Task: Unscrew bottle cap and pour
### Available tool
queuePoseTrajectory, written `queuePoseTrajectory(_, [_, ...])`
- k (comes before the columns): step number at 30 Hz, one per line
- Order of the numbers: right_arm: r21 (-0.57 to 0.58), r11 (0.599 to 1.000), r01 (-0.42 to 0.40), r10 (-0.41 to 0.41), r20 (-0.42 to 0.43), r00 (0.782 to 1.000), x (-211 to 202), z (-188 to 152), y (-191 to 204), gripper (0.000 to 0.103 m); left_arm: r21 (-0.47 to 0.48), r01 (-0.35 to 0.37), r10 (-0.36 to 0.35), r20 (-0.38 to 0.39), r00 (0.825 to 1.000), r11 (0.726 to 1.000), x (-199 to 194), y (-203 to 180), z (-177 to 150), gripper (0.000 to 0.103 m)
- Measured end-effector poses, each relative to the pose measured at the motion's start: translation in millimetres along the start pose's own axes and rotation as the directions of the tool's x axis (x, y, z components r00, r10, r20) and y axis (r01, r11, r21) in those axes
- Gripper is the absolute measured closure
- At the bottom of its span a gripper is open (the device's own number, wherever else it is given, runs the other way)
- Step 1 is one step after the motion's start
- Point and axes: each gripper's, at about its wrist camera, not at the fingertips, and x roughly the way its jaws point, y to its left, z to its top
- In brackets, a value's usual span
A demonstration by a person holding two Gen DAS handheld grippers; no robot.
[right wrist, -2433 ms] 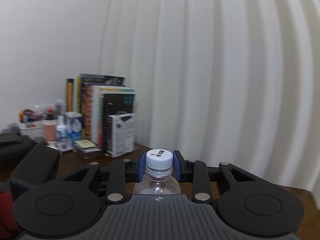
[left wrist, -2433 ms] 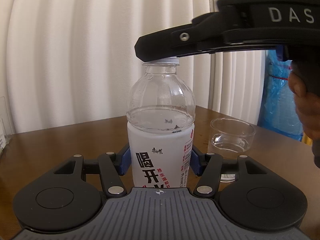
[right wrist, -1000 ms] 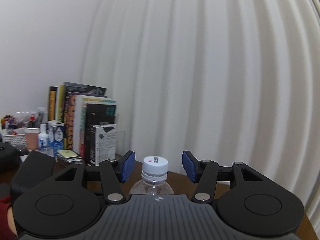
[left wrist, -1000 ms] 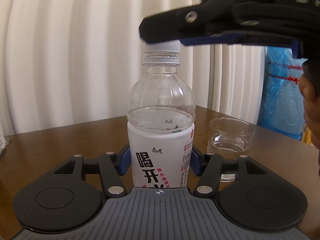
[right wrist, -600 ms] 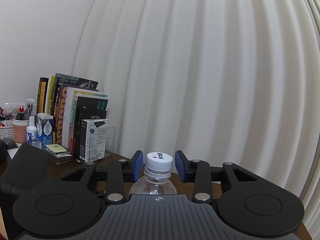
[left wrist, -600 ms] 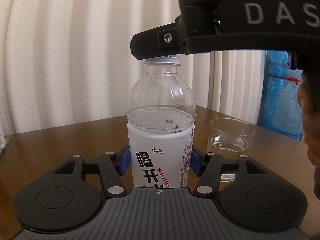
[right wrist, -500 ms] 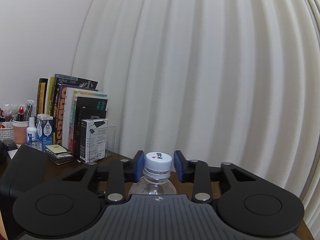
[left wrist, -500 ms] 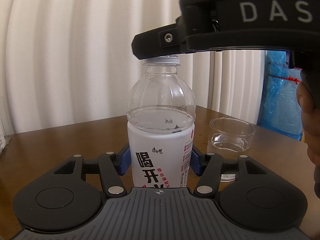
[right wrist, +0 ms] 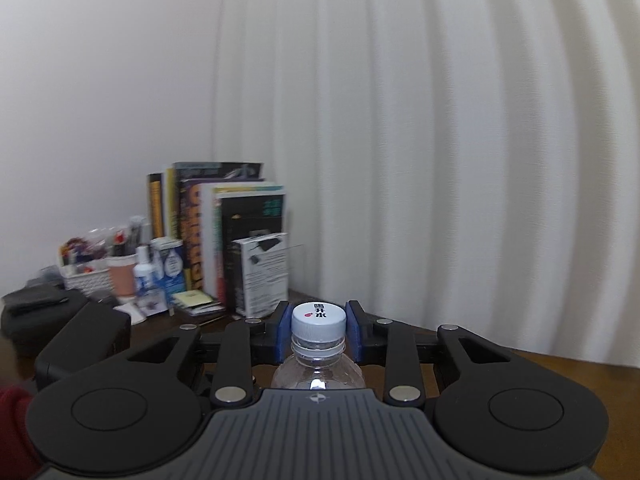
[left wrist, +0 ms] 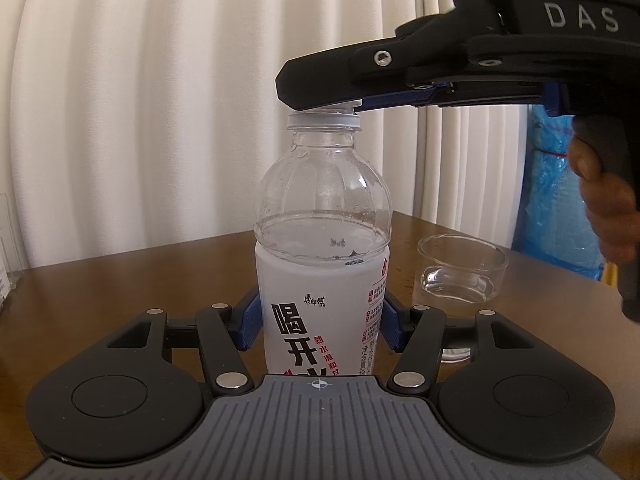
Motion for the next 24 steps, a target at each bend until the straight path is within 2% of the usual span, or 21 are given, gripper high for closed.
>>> queuePoseTrajectory(7, [-0.01, 0.992, -0.127, 0.127, -0.027, 0.992, 2.6, 8.0, -18.5, 0.071, 0.0, 0.002, -0.002, 0.001, 1.0, 1.0, -0.7, 1.5, -1.5, 0.045])
queuePoseTrajectory(14, [0.03, 0.97, -0.243, 0.244, -0.038, 0.969, 6.3, 13.8, -38.6, 0.071, 0.003, 0.005, -0.005, 0.002, 1.0, 1.0, -0.6, 1.0, -0.7, 0.045])
queuePoseTrajectory(20, [0.012, 0.962, -0.274, 0.274, -0.056, 0.96, 10.1, 17.3, -42.4, 0.071, 0.002, 0.005, -0.005, 0.002, 1.0, 1.0, -0.3, 2.2, -1.4, 0.045])
queuePoseTrajectory(24, [-0.04, 0.97, -0.239, 0.236, -0.059, 0.97, 8.2, 16.5, -33.8, 0.071, 0.002, 0.005, -0.005, 0.002, 1.0, 1.0, 0.6, 1.7, -1.1, 0.045])
